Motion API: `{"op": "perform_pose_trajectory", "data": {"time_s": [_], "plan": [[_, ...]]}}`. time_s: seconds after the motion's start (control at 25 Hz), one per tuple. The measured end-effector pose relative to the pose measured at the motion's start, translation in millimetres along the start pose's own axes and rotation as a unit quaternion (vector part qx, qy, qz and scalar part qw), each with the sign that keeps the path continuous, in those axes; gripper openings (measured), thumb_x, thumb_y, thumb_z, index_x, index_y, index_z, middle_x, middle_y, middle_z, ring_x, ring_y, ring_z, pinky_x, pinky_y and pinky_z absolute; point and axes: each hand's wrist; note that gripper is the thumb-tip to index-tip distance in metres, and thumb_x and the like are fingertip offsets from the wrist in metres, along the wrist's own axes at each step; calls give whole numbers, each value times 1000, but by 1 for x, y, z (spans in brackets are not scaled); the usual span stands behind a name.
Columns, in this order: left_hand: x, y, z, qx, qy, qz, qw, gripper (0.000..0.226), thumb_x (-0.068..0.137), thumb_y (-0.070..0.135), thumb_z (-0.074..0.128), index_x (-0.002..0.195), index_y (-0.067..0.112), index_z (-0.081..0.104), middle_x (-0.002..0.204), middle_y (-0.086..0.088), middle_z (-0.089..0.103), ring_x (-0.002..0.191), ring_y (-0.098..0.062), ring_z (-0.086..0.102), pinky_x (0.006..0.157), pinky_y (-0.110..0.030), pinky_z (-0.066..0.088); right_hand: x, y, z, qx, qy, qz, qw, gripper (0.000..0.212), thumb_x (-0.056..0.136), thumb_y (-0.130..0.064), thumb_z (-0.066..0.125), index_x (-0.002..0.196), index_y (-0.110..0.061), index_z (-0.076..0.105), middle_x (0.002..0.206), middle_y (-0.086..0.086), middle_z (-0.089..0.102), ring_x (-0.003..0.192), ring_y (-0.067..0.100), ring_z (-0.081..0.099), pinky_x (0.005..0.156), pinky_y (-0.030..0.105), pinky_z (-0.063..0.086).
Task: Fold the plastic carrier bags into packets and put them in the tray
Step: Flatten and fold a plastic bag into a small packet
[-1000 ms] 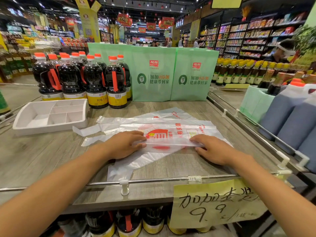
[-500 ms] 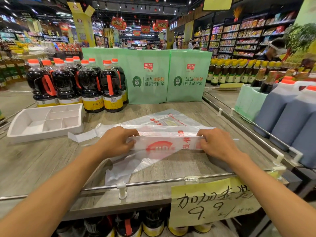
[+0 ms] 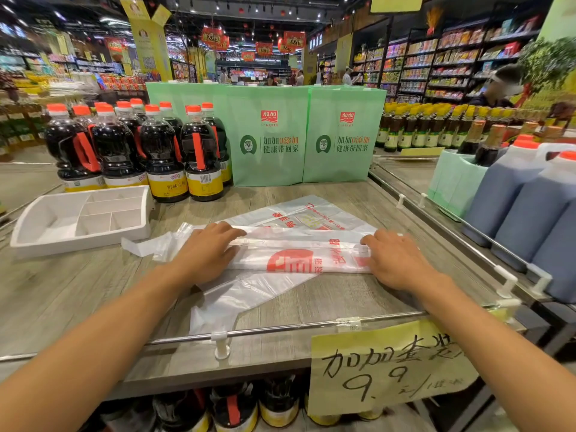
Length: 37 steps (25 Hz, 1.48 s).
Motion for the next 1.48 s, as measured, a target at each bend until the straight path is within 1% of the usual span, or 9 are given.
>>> {"op": "perform_pose_trajectory", "data": {"time_s": [0.2, 0.32, 0.44, 0.52, 0.72, 0.88, 1.12, 1.36, 1.48], "plan": [[7, 31, 9, -33, -109, 61, 992, 83, 90, 74, 10, 154, 31, 41, 158, 2, 40, 145, -18, 33, 121, -44, 25, -4, -4, 1, 69, -41, -27, 996, 47, 107, -39, 33, 148, -20, 41, 147, 7, 43, 133, 28, 42, 109, 42, 36], [26, 46, 11, 11, -176, 58, 983, 98, 80, 87, -8, 159, 39, 24, 168, 5, 21, 154, -18, 17, 125, -47, 12, -3, -8, 4, 108, -66, -64, 990, 52, 108, -37, 30, 157, -19, 31, 165, 6, 26, 150, 24, 25, 123, 39, 19], [44, 63, 16, 3, -196, 49, 979, 64, 102, 66, 14, 160, 39, 20, 170, 6, 11, 156, -18, 9, 126, -49, 6, -3, -9, 4, 128, -96, -82, 984, 55, 110, -35, 28, 163, -23, 18, 171, 1, 10, 157, 18, 8, 124, 33, 3], [46, 71, 24, -3, -188, 54, 981, 58, 106, 57, 18, 161, 38, 18, 171, 7, 8, 157, -17, 7, 125, -50, 4, -3, -10, 6, 140, -112, -81, 980, 55, 111, -36, 25, 163, -28, 13, 171, -1, 3, 157, 18, 2, 124, 32, -2], [43, 64, 34, -6, -203, 37, 978, 65, 99, 67, 8, 160, 46, 4, 170, 16, -5, 157, -15, -4, 124, -55, -4, 3, -7, 16, 132, -170, -37, 976, 56, 108, -53, 17, 161, -44, -1, 171, -5, -12, 156, 28, -14, 126, 44, -8], [37, 51, 28, 5, -219, 31, 975, 71, 94, 77, 10, 159, 50, -3, 168, 19, -11, 156, -13, -10, 124, -55, -8, 4, 0, 17, 117, -199, -11, 973, 59, 104, -63, 13, 158, -50, -8, 169, -7, -19, 155, 30, -19, 125, 47, -10], [36, 25, 21, 2, -266, 25, 964, 108, 62, 104, 0, 155, 53, -13, 166, 20, -20, 155, -13, -16, 124, -53, -10, 6, 21, 20, 108, -233, 6, 966, 66, 98, -73, 14, 156, -52, -11, 167, -10, -23, 154, 28, -22, 125, 50, -9], [32, 14, 21, -4, -254, 15, 967, 101, 67, 102, 6, 155, 54, -12, 167, 20, -16, 156, -13, -13, 124, -53, -11, -7, 40, 21, 100, -223, 18, 969, 67, 99, -73, 17, 156, -52, -10, 168, -10, -21, 155, 28, -20, 125, 49, -9], [27, 24, 19, -11, -219, 48, 974, 95, 76, 98, 12, 156, 53, -8, 168, 19, -9, 156, -12, -6, 125, -50, -9, -10, 37, 21, 106, -192, 10, 976, 67, 100, -71, 18, 158, -49, -5, 169, -8, -17, 156, 27, -18, 126, 47, -8]]}}
Point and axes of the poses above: each hand's wrist, its own x-axis towards the middle knuckle, its own z-axis out of the palm, y = z × x
